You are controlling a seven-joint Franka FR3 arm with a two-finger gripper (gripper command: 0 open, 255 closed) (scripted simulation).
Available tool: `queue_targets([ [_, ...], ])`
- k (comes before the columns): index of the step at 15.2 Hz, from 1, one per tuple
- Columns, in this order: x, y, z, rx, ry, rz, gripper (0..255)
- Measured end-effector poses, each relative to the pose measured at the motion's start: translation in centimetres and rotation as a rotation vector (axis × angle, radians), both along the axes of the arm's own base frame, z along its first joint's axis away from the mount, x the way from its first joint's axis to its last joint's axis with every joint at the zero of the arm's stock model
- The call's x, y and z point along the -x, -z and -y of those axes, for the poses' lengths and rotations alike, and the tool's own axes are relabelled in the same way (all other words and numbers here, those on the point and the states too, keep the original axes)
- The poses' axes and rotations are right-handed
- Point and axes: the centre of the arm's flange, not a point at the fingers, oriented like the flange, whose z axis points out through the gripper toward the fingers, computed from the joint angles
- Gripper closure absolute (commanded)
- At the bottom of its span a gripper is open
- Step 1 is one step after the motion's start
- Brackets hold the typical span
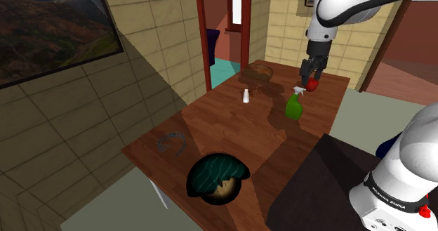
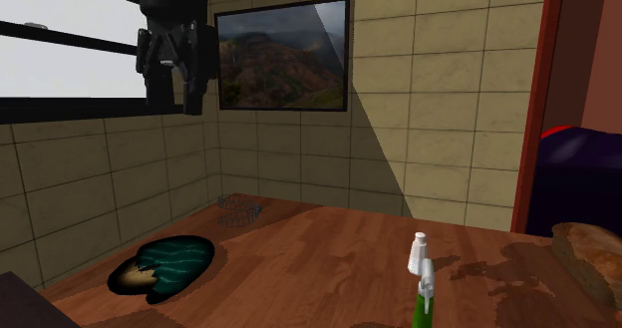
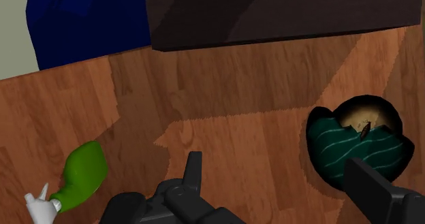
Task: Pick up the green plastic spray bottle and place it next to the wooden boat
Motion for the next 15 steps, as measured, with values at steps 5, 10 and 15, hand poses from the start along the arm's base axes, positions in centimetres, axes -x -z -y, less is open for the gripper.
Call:
queue_targets([
  [5,-2.2,3.8,5.2,0.014,-0.022,0.017,0],
  [10,-4.5,6.8,10.0,0.028,-0.045,0.035,0],
  [15,-6.6,10.4,14.8,0.042,-0.066,0.052,0],
])
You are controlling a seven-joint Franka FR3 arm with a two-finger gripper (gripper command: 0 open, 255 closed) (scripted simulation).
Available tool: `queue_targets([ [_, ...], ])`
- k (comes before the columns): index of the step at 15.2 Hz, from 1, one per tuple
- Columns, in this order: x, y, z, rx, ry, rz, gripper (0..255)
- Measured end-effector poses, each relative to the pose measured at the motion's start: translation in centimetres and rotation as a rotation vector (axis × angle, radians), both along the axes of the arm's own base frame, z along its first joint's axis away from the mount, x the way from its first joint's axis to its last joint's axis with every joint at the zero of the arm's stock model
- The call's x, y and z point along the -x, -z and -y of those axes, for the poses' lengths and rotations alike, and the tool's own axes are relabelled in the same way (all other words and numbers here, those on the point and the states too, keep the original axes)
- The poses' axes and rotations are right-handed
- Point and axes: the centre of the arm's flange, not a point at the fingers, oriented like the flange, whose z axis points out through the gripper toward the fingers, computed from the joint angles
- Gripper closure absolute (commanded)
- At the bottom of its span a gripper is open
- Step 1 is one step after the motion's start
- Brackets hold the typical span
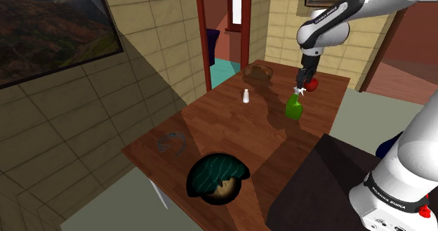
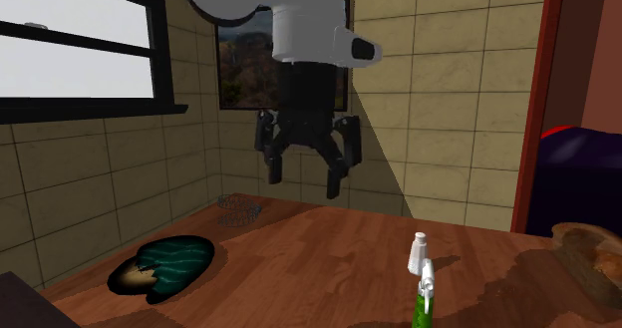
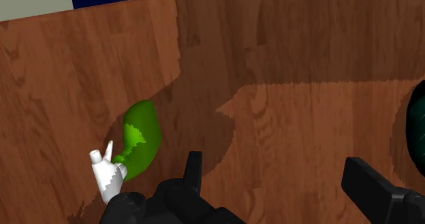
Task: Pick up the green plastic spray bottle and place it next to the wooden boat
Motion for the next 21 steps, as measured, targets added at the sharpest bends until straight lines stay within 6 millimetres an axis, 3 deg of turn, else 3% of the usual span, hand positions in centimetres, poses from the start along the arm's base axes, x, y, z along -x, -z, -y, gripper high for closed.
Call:
queue_targets([
  [14,-7.3,8.5,13.6,0.04,-0.063,0.047,0],
  [17,-8.0,10.1,15.0,0.043,-0.069,0.051,0],
  [21,-8.1,12.3,15.0,0.043,-0.071,0.052,0],
])
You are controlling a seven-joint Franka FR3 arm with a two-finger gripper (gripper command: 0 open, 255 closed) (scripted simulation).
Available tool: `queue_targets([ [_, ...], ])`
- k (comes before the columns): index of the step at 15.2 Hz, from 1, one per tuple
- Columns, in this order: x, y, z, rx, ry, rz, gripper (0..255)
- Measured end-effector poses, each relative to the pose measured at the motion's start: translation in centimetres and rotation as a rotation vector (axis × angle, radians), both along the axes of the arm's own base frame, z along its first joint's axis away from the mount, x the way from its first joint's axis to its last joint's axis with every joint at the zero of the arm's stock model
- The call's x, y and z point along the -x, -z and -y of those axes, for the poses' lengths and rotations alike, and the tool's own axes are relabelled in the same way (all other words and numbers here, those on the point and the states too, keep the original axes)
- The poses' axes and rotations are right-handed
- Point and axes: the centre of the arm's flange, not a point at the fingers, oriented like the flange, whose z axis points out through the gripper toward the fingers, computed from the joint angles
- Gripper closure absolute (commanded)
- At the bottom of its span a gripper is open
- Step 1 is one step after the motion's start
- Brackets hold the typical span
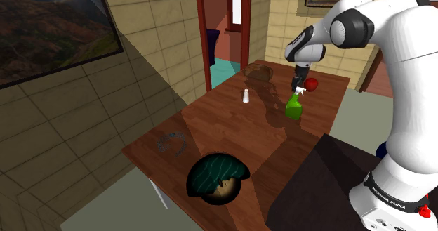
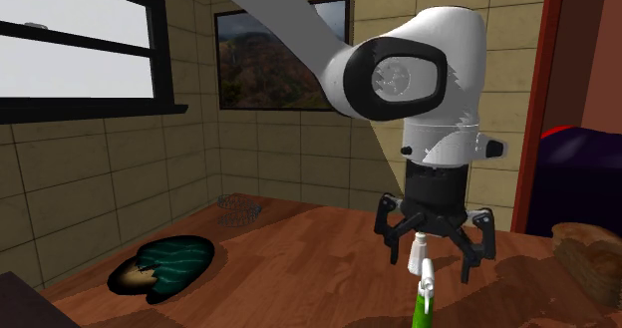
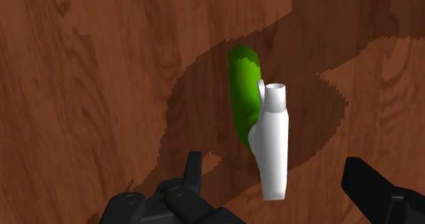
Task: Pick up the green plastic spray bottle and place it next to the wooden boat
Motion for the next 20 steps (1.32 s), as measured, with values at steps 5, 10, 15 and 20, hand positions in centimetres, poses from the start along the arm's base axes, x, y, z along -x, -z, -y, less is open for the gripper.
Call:
queue_targets([
  [5,-0.06,1.24,0.08,0.0,0.0,0.0,0],
  [10,-0.06,1.27,0.08,0.0,0.0,0.001,255],
  [15,-0.07,1.25,0.09,0.0,0.0,0.001,255],
  [20,-0.05,1.03,0.08,0.0,0.0,0.0,255],
])
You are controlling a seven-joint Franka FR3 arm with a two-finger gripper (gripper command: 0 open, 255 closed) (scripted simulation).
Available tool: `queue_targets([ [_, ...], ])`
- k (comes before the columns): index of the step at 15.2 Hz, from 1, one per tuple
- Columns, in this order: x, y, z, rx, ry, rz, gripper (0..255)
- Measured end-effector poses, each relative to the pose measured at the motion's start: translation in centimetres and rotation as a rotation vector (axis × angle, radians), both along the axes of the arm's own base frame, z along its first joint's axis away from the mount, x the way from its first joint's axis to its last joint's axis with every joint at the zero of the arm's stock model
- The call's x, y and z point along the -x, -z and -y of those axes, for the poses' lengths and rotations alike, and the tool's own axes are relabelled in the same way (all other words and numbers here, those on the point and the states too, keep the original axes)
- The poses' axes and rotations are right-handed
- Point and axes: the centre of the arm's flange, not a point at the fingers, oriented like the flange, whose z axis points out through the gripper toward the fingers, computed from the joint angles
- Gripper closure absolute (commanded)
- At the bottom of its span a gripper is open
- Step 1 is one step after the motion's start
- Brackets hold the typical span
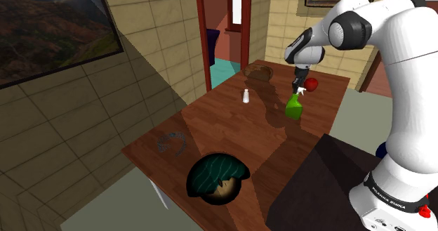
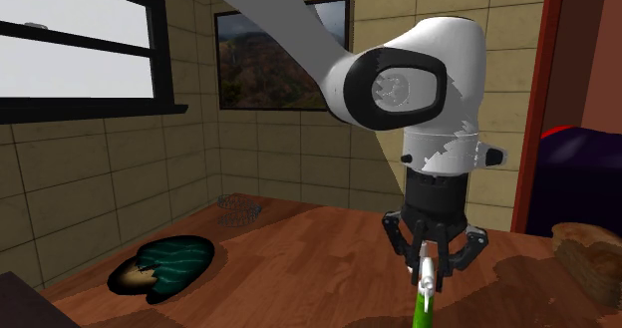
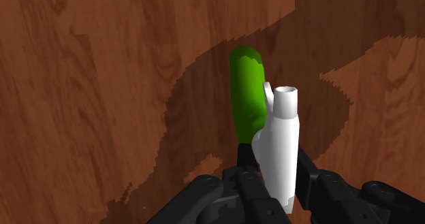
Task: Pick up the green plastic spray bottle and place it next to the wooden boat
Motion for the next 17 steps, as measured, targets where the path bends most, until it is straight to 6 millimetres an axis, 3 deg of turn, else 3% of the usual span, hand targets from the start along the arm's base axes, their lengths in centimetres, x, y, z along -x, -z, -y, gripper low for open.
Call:
queue_targets([
  [17,-0.1,-8.7,0.1,0.0,0.0,0.0,255],
])
